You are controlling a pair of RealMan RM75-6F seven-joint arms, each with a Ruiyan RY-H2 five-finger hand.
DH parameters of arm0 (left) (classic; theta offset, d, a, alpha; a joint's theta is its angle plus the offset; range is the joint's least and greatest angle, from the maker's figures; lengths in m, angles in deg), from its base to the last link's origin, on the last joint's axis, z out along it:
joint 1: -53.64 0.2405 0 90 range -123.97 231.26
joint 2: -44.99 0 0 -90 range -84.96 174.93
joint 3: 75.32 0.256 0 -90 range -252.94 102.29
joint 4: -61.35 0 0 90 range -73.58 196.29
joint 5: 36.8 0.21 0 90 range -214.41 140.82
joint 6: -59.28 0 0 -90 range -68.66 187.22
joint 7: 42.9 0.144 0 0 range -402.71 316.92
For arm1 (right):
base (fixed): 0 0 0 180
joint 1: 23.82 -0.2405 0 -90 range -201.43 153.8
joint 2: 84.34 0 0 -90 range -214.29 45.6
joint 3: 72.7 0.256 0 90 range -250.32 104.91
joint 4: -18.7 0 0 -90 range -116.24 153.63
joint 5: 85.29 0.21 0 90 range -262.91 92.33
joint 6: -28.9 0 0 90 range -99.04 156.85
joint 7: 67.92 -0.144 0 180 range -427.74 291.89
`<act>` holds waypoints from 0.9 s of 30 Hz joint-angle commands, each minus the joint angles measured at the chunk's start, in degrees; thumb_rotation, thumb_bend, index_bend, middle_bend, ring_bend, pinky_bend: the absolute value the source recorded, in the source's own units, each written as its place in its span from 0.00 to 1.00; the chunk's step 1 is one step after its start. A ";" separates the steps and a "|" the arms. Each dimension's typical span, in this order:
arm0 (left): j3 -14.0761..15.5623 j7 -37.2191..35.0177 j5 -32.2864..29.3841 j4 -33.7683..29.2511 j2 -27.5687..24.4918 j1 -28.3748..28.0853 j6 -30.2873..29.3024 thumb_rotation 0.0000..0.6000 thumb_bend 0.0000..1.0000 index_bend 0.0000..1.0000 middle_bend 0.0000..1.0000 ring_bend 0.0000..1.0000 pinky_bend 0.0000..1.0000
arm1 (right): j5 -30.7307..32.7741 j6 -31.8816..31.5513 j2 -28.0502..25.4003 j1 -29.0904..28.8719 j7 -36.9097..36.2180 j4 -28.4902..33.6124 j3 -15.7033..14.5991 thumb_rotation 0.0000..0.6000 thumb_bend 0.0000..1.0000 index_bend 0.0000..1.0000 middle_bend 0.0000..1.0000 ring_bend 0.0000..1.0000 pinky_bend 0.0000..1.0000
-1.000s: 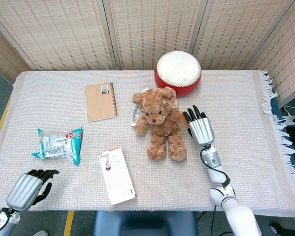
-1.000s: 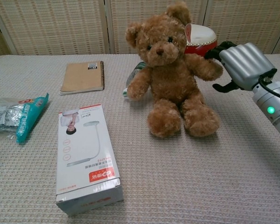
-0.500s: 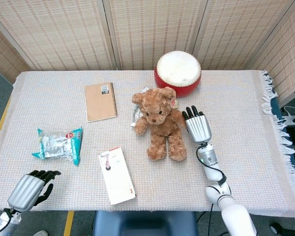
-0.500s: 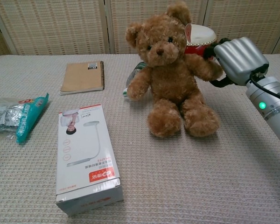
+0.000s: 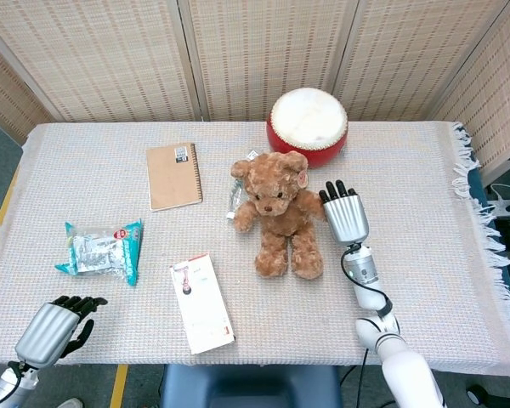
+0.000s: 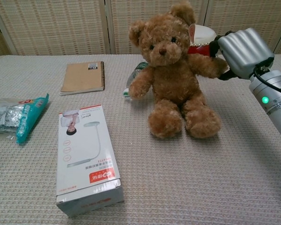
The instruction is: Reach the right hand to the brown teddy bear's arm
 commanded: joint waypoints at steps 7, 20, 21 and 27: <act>-0.08 -0.09 -0.13 -0.02 -0.06 0.14 -0.30 1.00 0.55 0.31 0.43 0.44 0.52 | -0.47 3.13 -0.19 1.31 1.49 -0.53 -1.51 1.00 0.13 0.58 0.40 0.35 0.74; -0.07 -0.31 0.02 0.11 -0.05 0.14 -0.47 1.00 0.55 0.31 0.43 0.44 0.52 | 0.20 2.11 -0.15 0.83 0.58 -0.56 -1.47 1.00 0.13 0.58 0.40 0.35 0.74; -0.06 -0.30 -0.04 0.10 -0.05 0.15 -0.41 1.00 0.55 0.31 0.43 0.44 0.52 | 0.02 2.75 -0.17 1.03 0.80 -0.61 -1.75 1.00 0.13 0.58 0.40 0.35 0.74; -0.09 -0.24 -0.18 0.11 -0.08 0.19 -0.38 1.00 0.55 0.31 0.43 0.44 0.52 | -0.40 2.16 -0.29 0.79 2.22 -0.70 -2.40 1.00 0.13 0.58 0.40 0.35 0.74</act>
